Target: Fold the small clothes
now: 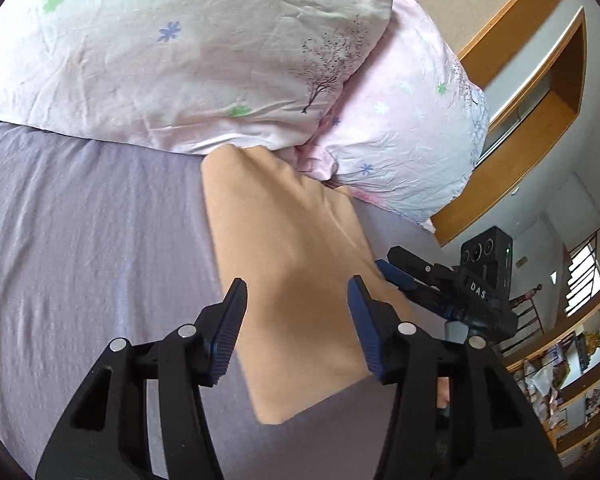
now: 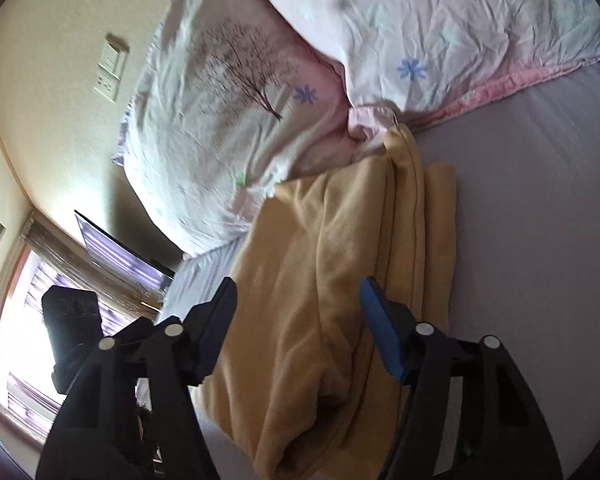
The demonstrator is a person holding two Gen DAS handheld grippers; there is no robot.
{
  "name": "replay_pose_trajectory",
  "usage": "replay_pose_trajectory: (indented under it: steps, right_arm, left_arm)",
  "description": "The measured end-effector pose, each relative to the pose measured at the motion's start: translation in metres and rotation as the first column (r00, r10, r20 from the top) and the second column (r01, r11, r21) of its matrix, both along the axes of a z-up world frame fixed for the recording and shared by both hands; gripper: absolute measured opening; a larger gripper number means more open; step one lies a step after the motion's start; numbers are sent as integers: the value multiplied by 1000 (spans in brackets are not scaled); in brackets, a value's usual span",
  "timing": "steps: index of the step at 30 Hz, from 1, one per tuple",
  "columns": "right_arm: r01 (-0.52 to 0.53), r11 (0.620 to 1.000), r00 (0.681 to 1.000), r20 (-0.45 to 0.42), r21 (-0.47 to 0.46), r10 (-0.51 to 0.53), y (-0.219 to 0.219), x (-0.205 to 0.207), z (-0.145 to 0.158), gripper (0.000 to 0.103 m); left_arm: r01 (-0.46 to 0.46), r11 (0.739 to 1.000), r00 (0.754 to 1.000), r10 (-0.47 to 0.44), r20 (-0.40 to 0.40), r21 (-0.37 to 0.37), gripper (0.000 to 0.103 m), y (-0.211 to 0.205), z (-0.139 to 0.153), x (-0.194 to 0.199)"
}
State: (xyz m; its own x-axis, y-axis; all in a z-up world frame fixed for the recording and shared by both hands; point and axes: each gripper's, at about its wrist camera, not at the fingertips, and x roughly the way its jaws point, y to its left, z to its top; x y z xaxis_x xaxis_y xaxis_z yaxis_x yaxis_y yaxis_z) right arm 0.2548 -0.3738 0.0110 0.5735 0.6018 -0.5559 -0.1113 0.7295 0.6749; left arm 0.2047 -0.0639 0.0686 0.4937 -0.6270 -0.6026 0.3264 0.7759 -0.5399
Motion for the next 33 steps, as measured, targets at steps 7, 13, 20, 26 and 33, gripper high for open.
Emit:
replay_pose_trajectory:
  steps: [7, 13, 20, 26, 33]
  right_arm:
    - [91, 990, 991, -86, -111, -101, 1, -1, -4, 45]
    - [5, 984, 998, -56, -179, -15, 26, 3, -4, 23]
    - [125, 968, 984, 153, -216, -93, 13, -8, 56, 12]
    - [136, 946, 979, -106, -293, -174, -20, -14, 9, 29]
    - [114, 991, 978, -170, -69, -125, -42, -39, -11, 72]
  left_arm:
    - [-58, 998, 997, 56, -62, -33, 53, 32, -44, 11]
    - [-62, 997, 994, 58, -93, -38, 56, 33, -57, 15]
    - [-90, 994, 992, 84, -98, -62, 63, 40, -57, 15]
    - [-51, 994, 991, 39, -124, -100, 69, 31, -47, 17]
    - [56, 998, 983, -61, -174, -38, 77, -24, -42, 40]
